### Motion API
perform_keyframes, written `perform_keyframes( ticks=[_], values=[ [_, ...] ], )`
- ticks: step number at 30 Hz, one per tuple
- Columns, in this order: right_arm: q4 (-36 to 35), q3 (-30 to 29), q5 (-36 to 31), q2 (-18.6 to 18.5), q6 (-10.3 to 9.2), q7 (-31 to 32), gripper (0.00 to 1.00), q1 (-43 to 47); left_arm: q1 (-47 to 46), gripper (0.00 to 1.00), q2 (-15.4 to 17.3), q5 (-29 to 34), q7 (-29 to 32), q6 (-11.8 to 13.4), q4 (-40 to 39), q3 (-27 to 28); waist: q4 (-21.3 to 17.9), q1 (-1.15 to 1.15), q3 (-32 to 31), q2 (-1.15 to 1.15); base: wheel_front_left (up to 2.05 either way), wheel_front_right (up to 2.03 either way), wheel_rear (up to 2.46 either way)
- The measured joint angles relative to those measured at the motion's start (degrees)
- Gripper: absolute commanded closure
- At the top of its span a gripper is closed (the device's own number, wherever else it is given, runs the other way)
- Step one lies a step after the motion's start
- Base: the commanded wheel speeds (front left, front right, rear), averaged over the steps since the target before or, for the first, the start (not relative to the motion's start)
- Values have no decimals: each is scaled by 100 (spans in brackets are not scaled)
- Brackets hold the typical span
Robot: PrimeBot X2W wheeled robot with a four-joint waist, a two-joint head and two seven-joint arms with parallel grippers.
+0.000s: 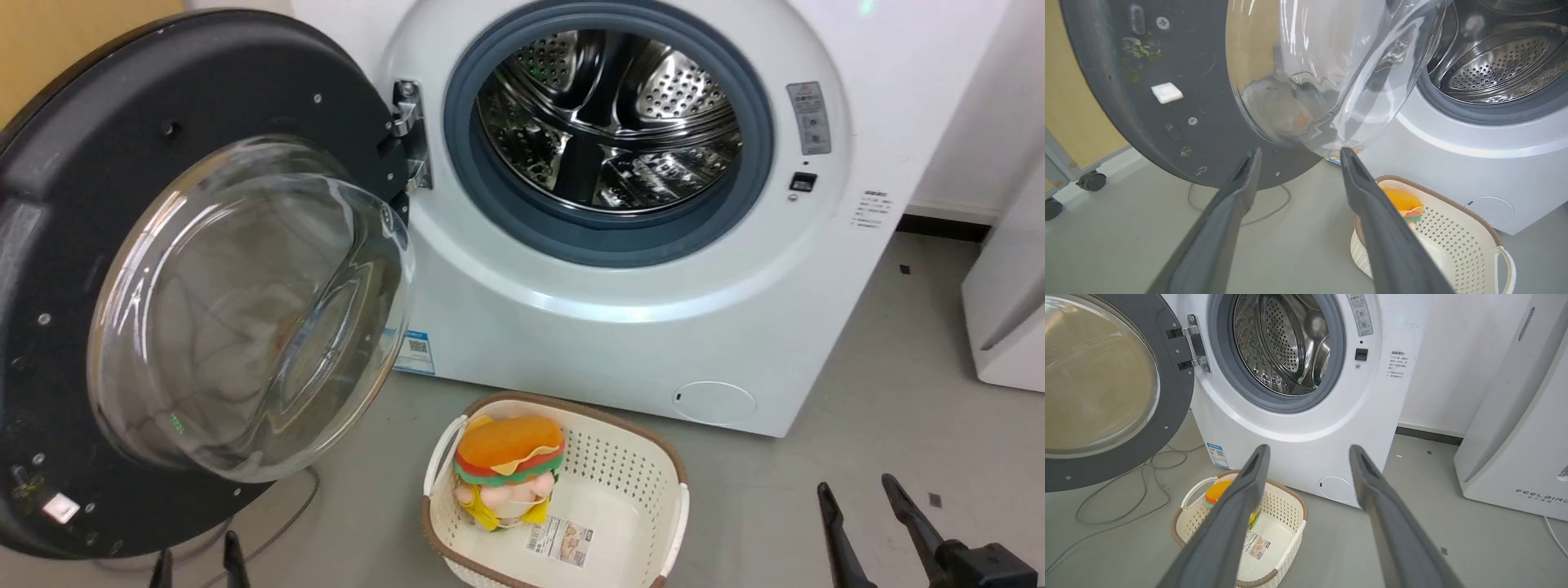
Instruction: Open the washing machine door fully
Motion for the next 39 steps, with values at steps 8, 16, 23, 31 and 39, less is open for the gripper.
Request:
perform_keyframes(
  ticks=[8, 16, 23, 31, 39],
  values=[
    [-86, 89, -69, 0, 0, 103, 0, 1, -29, 0, -166, 218, 26, -172, -352, -586, -290, 0, -74, 0, 0, 0, 0],
    [-144, 141, -146, 1, 0, 207, 0, 9, -328, 0, -42, 776, 194, -180, -627, -1065, -701, 0, -147, 0, 0, 0, 0],
    [-133, 235, -160, 1, 0, 247, 0, 93, -445, 0, 201, 1200, 464, -112, -750, -1247, -1031, 0, -213, 0, 0, 0, 0],
    [-114, 302, -158, 1, 0, 249, 0, 95, -448, 0, 292, 1259, 680, -53, -851, -1256, -1165, 0, -225, 0, 0, 0, 0],
    [-70, 325, -152, 0, 0, 232, 100, 87, -442, 100, 337, 1245, 761, -22, -901, -1244, -1153, 0, -201, 0, 0, 0, 0]
  ],
)
